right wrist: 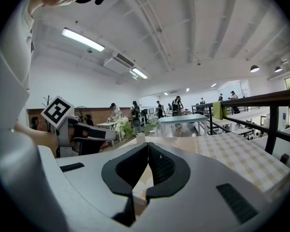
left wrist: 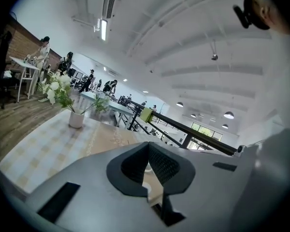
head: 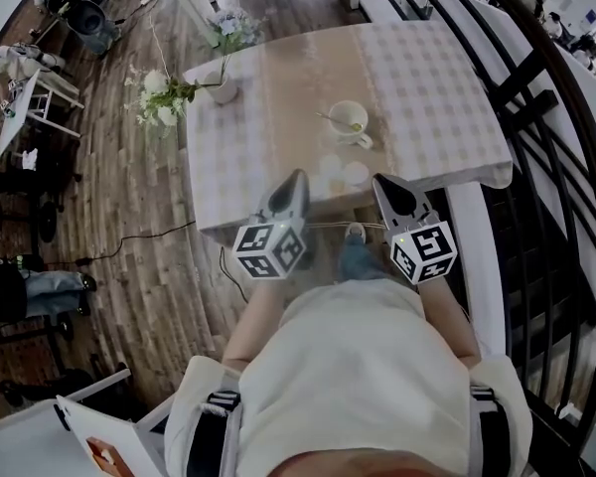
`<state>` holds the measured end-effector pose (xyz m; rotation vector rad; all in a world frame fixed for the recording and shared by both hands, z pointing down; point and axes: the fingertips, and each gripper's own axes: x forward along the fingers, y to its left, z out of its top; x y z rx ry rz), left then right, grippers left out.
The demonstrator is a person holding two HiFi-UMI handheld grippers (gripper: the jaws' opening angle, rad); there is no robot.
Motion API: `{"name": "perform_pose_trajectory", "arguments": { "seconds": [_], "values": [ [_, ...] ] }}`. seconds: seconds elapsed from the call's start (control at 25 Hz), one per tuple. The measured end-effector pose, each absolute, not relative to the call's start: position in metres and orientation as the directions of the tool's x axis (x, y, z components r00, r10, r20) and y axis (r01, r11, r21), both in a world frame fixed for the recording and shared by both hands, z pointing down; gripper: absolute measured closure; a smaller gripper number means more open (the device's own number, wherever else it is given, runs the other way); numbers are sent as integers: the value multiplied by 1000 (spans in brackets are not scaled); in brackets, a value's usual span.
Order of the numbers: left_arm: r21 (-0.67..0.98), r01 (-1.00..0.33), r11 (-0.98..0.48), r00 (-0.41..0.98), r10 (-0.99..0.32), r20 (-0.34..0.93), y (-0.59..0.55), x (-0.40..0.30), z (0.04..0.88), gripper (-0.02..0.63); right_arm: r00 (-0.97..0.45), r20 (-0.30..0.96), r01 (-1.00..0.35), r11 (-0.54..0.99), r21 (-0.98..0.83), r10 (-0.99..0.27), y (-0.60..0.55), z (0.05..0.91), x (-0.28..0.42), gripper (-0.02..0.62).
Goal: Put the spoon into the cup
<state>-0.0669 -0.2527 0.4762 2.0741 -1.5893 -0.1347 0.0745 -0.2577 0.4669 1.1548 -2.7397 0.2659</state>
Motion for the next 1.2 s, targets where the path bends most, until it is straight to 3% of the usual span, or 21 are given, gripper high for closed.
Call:
{"name": "perform_pose_trajectory", "arguments": {
  "seconds": [1.2],
  "values": [
    [377, -894, -243, 339, -916, 213, -125, -39, 473, 604, -697, 172, -713, 699, -60, -696, -136, 470, 84, 595]
  ]
}}
